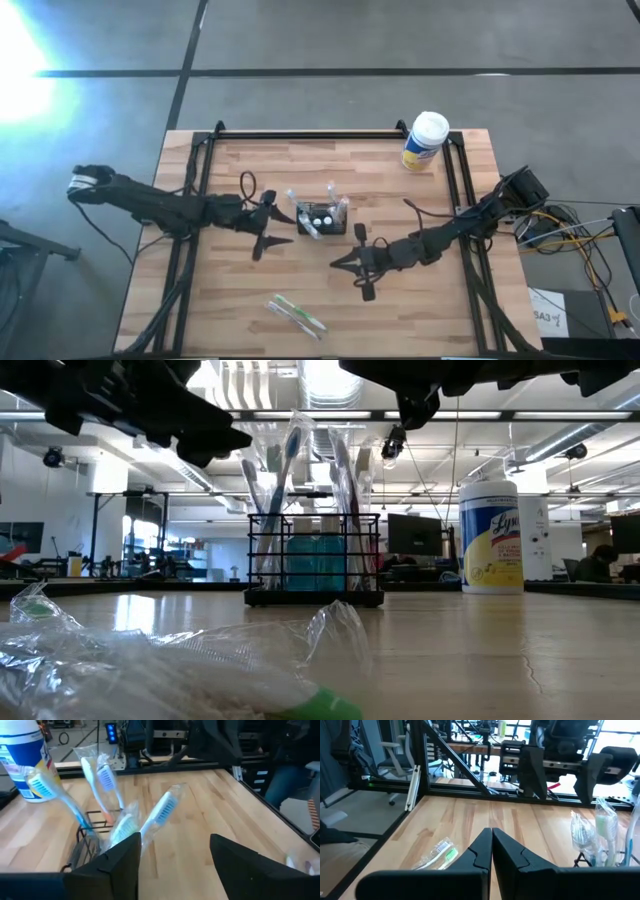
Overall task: Pick & Place toothbrushing station
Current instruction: Put the green toothbrush into the black mesh organizer
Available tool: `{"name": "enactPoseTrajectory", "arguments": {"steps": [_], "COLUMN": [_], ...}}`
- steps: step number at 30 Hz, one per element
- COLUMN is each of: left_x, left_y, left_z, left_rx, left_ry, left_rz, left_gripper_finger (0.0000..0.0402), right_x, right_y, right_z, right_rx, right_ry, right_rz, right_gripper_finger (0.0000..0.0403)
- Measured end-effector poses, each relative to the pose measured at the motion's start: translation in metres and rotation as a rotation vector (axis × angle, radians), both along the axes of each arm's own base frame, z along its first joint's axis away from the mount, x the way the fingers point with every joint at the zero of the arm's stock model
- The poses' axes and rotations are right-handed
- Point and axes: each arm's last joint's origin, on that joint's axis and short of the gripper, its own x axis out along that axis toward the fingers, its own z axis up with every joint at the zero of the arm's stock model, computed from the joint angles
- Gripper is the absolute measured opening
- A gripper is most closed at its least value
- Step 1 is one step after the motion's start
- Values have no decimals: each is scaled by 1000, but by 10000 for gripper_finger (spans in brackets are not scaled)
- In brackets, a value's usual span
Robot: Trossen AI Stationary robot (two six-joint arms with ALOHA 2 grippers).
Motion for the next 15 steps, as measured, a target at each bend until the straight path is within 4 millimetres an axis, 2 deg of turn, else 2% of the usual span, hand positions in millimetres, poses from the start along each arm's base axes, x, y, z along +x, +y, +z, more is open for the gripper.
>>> {"name": "enactPoseTrajectory", "arguments": {"steps": [4, 8, 12, 15], "left_x": [-1, -2, 2, 9], "left_y": [-10, -20, -32, -37], "left_z": [0, 1, 18, 29], "left_rx": [1, 50, 165, 211], "left_ry": [1, -18, -84, -53], "left_rz": [-42, -66, -76, -68], "left_gripper_finger": [213, 148, 75, 48], "right_x": [0, 0, 0, 0], "right_y": [0, 0, -1, -1], "right_z": [0, -1, -1, -1], "right_rx": [-1, -3, -3, -3], "right_ry": [1, 6, 6, 6], "right_rz": [0, -1, -3, -4], "right_gripper_finger": [8, 8, 8, 8]}}
